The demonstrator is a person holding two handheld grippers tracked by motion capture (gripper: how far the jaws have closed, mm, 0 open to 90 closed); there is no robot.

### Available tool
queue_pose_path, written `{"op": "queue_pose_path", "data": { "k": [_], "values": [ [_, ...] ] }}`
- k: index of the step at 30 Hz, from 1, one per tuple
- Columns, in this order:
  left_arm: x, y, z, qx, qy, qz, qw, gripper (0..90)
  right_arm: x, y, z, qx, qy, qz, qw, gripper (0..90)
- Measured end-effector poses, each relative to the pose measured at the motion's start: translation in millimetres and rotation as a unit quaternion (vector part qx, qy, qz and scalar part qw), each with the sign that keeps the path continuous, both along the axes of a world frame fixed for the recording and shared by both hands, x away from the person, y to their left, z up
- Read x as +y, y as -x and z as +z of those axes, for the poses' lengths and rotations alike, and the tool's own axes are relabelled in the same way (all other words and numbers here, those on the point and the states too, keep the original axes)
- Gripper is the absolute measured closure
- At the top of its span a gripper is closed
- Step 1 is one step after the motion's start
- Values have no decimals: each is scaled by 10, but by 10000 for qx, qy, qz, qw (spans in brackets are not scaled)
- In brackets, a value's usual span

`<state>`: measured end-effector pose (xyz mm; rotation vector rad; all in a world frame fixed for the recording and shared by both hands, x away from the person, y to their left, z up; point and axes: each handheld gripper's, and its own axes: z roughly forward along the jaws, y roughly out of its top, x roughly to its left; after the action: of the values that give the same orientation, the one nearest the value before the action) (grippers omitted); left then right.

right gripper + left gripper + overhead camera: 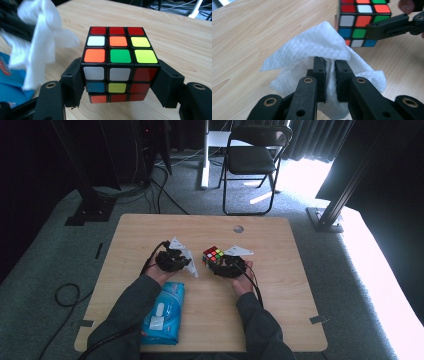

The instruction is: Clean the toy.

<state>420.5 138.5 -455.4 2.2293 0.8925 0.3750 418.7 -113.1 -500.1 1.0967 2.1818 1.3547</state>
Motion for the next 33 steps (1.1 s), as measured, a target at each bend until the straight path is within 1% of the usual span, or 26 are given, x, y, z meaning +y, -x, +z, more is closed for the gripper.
{"op": "queue_pose_path", "data": {
  "k": [3,5,6,7,8,10,11,15,17,20,24,33],
  "values": [
    [59,-38,-15,41,-37,125,9999,815,-1,2,-36,0,110,-16,9999,343],
    [59,-38,-15,41,-37,125,9999,815,3,4,-48,-8,131,-28,9999,343],
    [130,-73,-42,95,-123,289,9995,813,9,3,-82,14,190,-45,9998,343],
    [130,-73,-42,95,-123,289,9995,813,10,1,-103,39,208,-62,9998,343],
    [166,-87,-58,103,-174,361,9991,812,9,0,-121,59,220,-70,9997,343],
    [187,-96,-67,113,-202,399,9989,812,9,-1,-133,73,220,-79,9997,343],
    [215,-109,-83,122,-249,458,9986,812,6,-2,-149,85,228,-78,9997,343],
    [289,-148,-128,202,-300,623,9974,808,1,7,-204,100,209,-72,9997,343],
    [321,-173,-157,239,-372,717,9964,807,8,8,-215,90,252,-83,9996,343],
    [355,-199,-193,309,-423,820,9953,804,19,13,-228,67,310,-35,9995,342],
    [390,-221,-224,391,-516,907,9938,799,41,32,-242,44,428,42,9991,342],
    [398,-235,-255,420,-565,966,9928,799,26,46,-295,82,474,25,9988,342]
  ]
}}
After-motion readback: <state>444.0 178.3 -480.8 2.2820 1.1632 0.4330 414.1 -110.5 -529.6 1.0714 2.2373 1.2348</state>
